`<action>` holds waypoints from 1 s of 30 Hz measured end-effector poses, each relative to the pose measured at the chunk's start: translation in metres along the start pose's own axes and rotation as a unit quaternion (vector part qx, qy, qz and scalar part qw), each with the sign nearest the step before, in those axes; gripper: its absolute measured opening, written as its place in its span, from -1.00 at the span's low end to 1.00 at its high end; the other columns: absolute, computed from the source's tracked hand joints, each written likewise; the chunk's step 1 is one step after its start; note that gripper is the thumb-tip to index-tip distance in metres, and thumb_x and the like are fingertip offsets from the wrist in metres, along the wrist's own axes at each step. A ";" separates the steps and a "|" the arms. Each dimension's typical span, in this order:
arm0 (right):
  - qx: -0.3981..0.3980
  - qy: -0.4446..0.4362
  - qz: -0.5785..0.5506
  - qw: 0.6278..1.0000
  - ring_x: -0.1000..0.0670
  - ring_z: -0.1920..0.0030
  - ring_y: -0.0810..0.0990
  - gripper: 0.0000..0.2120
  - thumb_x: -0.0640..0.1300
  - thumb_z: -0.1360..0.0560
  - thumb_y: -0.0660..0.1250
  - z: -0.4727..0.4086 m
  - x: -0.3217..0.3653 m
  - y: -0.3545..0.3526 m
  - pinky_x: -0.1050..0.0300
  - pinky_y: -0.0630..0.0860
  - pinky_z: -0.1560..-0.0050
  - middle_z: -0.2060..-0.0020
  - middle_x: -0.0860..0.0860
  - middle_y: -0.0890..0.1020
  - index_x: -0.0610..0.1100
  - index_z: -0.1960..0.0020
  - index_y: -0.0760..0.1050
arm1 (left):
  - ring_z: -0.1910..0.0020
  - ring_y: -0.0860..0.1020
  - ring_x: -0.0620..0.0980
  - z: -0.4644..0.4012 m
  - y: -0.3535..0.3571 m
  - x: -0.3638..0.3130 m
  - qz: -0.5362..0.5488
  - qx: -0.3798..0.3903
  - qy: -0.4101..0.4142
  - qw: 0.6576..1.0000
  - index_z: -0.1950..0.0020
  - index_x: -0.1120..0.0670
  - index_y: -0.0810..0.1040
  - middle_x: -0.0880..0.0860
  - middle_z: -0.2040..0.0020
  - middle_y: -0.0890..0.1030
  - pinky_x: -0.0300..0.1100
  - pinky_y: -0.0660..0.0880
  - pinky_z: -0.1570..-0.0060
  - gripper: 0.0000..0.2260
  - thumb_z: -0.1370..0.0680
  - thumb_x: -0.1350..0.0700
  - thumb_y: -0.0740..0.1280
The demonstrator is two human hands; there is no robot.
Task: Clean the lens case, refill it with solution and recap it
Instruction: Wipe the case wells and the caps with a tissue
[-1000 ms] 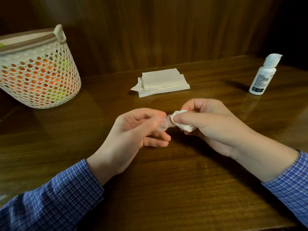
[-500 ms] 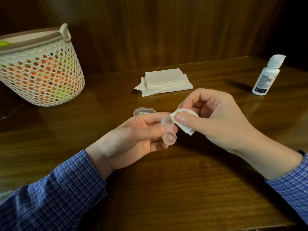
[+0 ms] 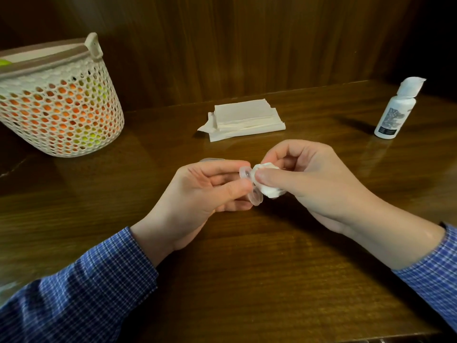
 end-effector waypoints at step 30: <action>0.024 -0.118 0.219 0.968 0.07 0.18 0.66 -0.93 -0.09 -0.44 0.54 0.009 0.013 0.001 0.22 0.64 0.21 0.22 0.10 0.69 0.02 0.14 0.65 | -0.03 0.75 0.11 0.004 -0.001 -0.006 -0.027 -0.068 0.100 0.992 -0.07 0.11 0.72 0.17 -0.03 0.76 -0.19 0.68 0.06 -0.71 -0.36 0.15 0.55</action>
Point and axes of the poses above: each hand's wrist, its own z-axis away from the middle knuckle, its own y-axis out of the palm, x = y × z, the point moved 4 cm from there along -z, towards the middle knuckle
